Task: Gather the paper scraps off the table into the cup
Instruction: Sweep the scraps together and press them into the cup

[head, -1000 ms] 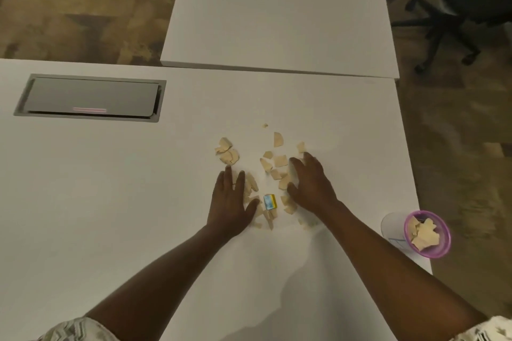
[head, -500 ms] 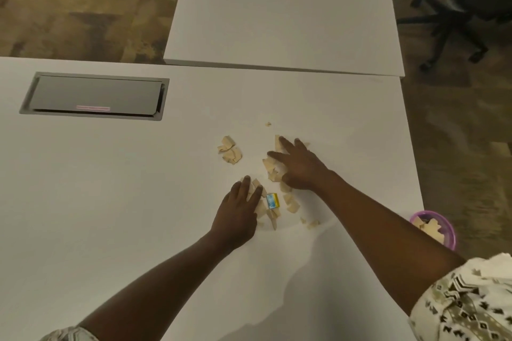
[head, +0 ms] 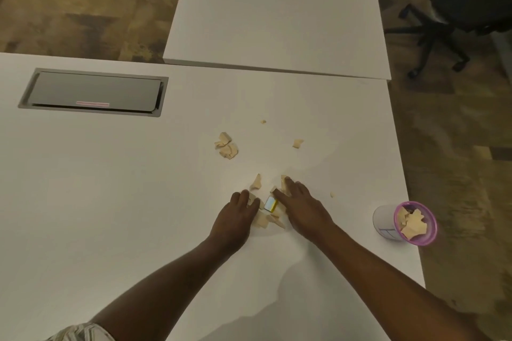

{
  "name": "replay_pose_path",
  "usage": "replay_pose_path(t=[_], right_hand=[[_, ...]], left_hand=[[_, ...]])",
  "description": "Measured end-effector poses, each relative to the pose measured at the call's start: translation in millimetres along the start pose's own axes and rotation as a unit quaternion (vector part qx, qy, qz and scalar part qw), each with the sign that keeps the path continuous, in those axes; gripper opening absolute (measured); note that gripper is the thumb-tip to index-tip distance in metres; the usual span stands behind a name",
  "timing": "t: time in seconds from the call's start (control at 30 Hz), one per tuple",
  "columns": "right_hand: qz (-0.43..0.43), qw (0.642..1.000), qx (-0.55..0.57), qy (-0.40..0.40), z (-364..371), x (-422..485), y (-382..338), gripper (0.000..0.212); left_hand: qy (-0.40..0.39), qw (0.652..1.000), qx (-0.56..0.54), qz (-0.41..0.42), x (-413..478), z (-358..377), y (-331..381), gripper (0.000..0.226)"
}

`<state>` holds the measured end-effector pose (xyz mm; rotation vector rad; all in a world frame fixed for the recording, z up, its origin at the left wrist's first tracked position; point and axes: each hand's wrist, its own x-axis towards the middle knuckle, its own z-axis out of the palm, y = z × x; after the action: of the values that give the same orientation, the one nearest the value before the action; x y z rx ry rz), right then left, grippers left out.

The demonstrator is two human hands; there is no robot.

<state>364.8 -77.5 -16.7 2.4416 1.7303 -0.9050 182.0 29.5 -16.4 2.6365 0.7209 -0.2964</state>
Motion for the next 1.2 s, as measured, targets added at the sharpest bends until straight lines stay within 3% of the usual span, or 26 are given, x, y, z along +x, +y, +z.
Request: replay_pose_path(t=[0.1, 0.33, 0.53, 0.87, 1.2], right_hand=[[0.042, 0.998, 0.035, 0.033, 6.8, -18.4, -4.1, 0.047], [0.055, 0.994, -0.036, 0.090, 25.2, -49.3, -7.2, 0.034], [0.093, 0.975, 0.101, 0.176, 23.0, -63.3, -10.3, 0.030], [0.200, 0.883, 0.341, 0.252, 8.5, -79.1, -4.7, 0.009], [0.206, 0.816, 0.424, 0.334, -26.7, -117.8, 35.2, 0.012]], left_hand=[[-0.010, 1.000, -0.012, 0.003, -8.3, -0.7, 4.0, 0.044], [-0.023, 0.999, -0.028, -0.035, -20.6, 6.2, 13.0, 0.027], [0.036, 0.985, -0.123, -0.119, -21.4, 1.3, 24.2, 0.018], [0.144, 0.914, -0.264, -0.272, -14.3, -5.3, 37.4, 0.018], [0.145, 0.908, -0.338, -0.203, 4.9, -24.9, 109.1, 0.018]])
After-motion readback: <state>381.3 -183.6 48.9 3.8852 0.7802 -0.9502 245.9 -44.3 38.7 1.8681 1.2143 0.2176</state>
